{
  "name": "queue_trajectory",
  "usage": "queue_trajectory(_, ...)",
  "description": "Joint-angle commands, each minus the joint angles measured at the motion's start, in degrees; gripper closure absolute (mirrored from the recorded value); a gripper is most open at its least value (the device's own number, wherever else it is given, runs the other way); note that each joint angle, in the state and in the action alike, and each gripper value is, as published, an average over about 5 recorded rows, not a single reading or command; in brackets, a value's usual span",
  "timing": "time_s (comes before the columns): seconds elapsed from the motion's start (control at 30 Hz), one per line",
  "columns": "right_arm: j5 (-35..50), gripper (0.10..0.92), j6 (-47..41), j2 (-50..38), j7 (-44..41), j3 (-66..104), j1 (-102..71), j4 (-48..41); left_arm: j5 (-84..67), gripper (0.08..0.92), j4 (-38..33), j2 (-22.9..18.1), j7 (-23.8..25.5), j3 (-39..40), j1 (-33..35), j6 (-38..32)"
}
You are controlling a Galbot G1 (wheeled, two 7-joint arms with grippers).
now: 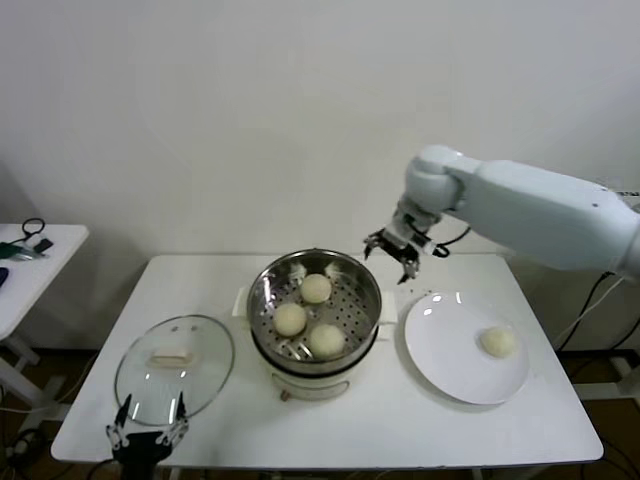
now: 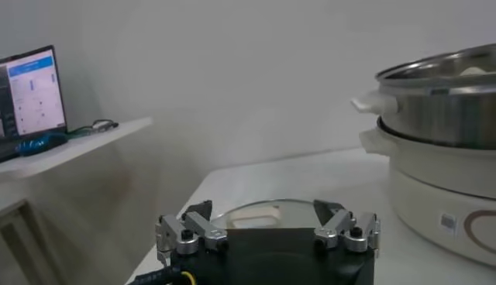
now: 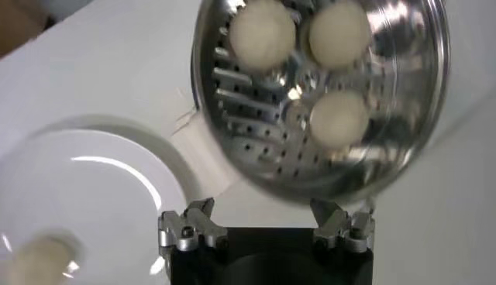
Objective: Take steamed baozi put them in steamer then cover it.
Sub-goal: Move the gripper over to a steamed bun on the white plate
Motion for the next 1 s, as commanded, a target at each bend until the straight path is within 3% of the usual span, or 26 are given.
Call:
queue_trajectory(0.03,7.1,0.203,-13.6,-12.2,2.0,2.4,-6.5,-3.4,0.1,0.177,-0.3,-0.2,0.1,0.1,0.0,0.0)
queue_trajectory(0.57,-7.3,0.203,-5.9,-13.3,-2.6,22.1,-29.5,-19.3,0.5,0.177,-0.4,-1.3,0.1,0.1,0.1,0.7)
queue_trajectory(1.0,-12.5,0.203,-4.4,-8.9,-2.3,25.8,-32.8,-25.9,0.5,0.177,0.9,-1.5,0.1,0.0,-0.4,0.5)
